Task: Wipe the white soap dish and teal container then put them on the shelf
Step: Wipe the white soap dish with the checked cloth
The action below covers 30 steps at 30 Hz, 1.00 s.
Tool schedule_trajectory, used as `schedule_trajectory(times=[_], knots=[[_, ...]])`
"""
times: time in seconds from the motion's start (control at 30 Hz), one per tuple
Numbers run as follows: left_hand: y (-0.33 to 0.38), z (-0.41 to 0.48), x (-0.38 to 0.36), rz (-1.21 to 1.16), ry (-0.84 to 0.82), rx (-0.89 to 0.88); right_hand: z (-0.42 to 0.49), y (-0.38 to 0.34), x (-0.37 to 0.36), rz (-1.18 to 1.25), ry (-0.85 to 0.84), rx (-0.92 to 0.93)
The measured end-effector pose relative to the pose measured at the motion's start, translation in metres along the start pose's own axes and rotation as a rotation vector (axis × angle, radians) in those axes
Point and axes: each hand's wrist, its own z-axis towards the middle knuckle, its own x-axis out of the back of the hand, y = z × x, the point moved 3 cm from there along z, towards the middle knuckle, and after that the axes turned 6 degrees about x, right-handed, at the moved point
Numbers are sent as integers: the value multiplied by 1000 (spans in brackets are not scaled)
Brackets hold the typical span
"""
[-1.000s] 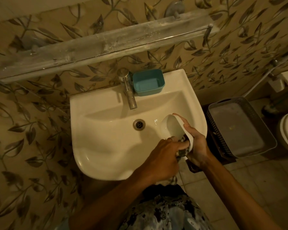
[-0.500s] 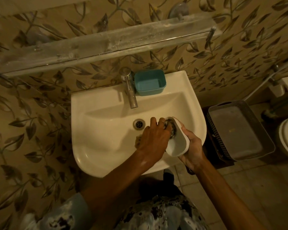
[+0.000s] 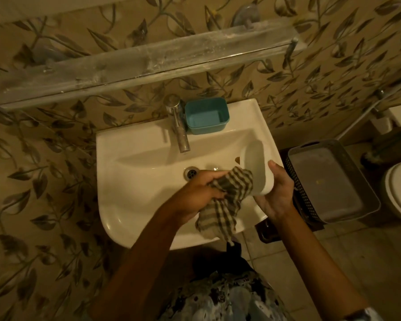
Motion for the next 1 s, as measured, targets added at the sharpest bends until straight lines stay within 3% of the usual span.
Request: schedule_trajectory(times=[0.1,0.2,0.27,0.37,0.5,0.6,0.77,1.0], knots=[[-16,-3,19,-470,105,7,6,-3,5,-33,37,-7],[-20,-5,22,-604,178,-68,8,-1,9,-129,105,17],[-21,-8,17,-531,321,-136,9,1,7,-197,122,67],[-17,-15,-6,-182,547,-246,12,9,1,-286,113,125],[-24,-16,-55,33,454,-386,9,19,-10,-272,193,96],[-32,-16,-68,232,536,-429,4,19,-11,-345,233,162],[-32,-11,-60,528,703,-487,-2,25,-22,-392,133,189],[-8,9,-42,527,648,-472,0,13,-23,-412,73,172]])
